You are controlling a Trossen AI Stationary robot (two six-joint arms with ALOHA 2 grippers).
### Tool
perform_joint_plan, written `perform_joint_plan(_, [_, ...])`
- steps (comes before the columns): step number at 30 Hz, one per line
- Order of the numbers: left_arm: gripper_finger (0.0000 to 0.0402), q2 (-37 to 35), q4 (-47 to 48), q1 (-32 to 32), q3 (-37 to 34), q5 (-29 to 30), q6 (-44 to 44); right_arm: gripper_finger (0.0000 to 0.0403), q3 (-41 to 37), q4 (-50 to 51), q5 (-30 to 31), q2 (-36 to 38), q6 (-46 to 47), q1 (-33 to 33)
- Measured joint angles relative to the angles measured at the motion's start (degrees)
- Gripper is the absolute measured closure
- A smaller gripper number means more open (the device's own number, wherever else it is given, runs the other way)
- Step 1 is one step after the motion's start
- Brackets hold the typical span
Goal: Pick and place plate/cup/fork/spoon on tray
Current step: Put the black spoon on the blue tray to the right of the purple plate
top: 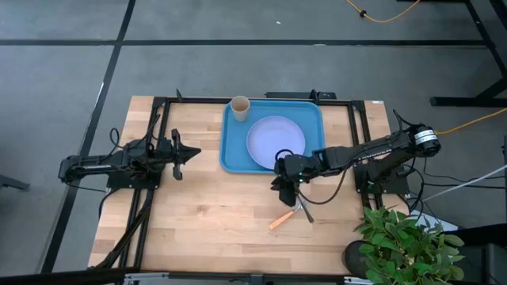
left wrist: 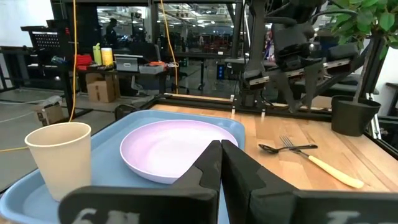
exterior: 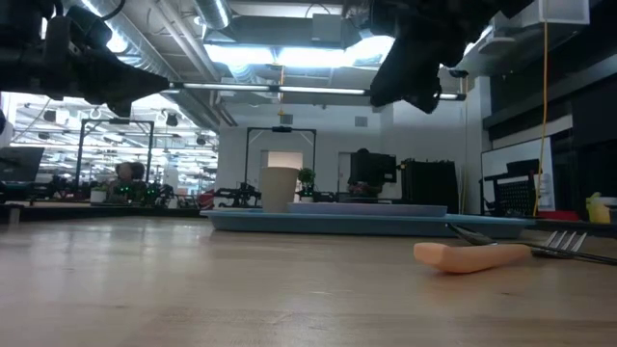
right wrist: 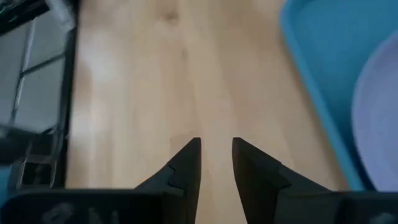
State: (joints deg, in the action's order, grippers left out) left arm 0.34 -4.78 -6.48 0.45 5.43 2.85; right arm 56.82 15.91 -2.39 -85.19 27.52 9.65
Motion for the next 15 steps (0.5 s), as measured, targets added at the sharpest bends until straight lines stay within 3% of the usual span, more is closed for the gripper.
perform_joint_plan(5, [0.0393,0.0,0.01,0.0,0.0,0.0,0.0,0.0308,-0.02,1.95,5.36,-2.93,5.56,0.04])
perform_joint_plan(15, [0.0375,0.0,0.01,0.0,0.0,0.0,0.0,0.0308,-0.09,7.88,5.4,-8.27,21.98,2.1])
